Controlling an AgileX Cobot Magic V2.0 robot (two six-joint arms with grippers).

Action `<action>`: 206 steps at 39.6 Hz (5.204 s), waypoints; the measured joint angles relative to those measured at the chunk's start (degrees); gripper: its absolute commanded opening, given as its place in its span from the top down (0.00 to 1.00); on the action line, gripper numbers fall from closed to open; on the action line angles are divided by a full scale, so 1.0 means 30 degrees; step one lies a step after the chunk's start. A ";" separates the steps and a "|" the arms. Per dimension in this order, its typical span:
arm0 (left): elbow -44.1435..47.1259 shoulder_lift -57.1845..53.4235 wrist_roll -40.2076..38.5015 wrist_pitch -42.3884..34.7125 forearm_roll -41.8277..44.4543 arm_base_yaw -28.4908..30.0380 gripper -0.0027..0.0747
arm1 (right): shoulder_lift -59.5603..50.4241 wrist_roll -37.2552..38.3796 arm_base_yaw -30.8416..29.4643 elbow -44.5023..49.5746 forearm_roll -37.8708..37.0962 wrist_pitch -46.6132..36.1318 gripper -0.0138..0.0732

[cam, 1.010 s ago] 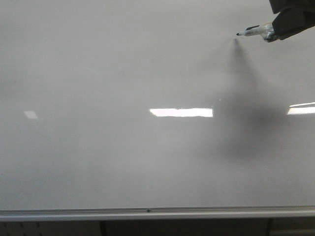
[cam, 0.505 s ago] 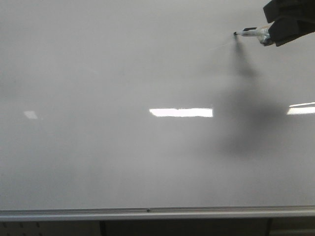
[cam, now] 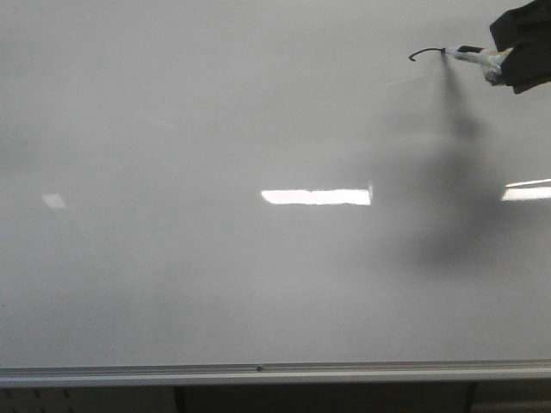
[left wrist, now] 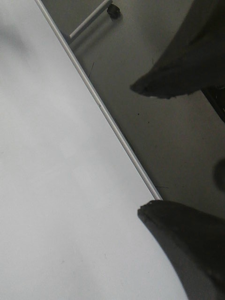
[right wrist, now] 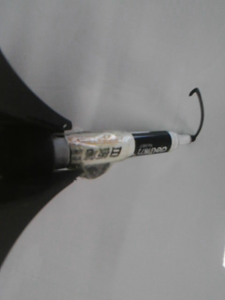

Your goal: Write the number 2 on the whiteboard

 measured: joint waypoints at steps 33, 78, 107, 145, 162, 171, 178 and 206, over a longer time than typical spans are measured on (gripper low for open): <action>0.0000 0.0000 0.0000 0.0000 0.0000 0.0000 0.37 | 0.1970 -0.0049 -0.1114 0.0000 0.0028 0.3322 0.76; 0.0000 0.0000 0.0000 -0.0189 0.0000 0.0000 0.37 | -0.9146 -0.2832 0.4141 -0.3231 0.0842 2.1148 0.76; -0.1294 0.4297 0.8204 0.0744 -0.4051 -0.2221 0.30 | -0.8067 -0.9038 0.4178 -0.3291 0.4848 2.1624 0.76; -0.9562 1.3896 1.2872 0.0863 -0.4830 -1.0465 0.43 | -0.6810 -0.9405 0.4178 -0.3291 0.4848 2.1473 0.76; -1.0101 1.3896 1.2878 0.0827 -0.5917 -1.0465 0.70 | -0.6810 -0.9436 0.4178 -0.3291 0.4848 2.1424 0.76; -1.0231 1.3896 1.2878 0.1530 -0.5917 -1.0465 0.70 | -0.6810 -0.9436 0.4178 -0.3291 0.4812 2.1428 0.75; -1.0231 1.3896 1.2878 0.1769 -0.5654 -1.0465 0.72 | -0.6810 -0.9448 0.4178 -0.3291 0.4812 2.1428 0.75; -1.0231 1.3896 1.1742 0.2239 -0.3740 -1.0479 0.95 | -0.6810 -0.8975 0.4202 -0.3303 0.3009 2.1304 0.22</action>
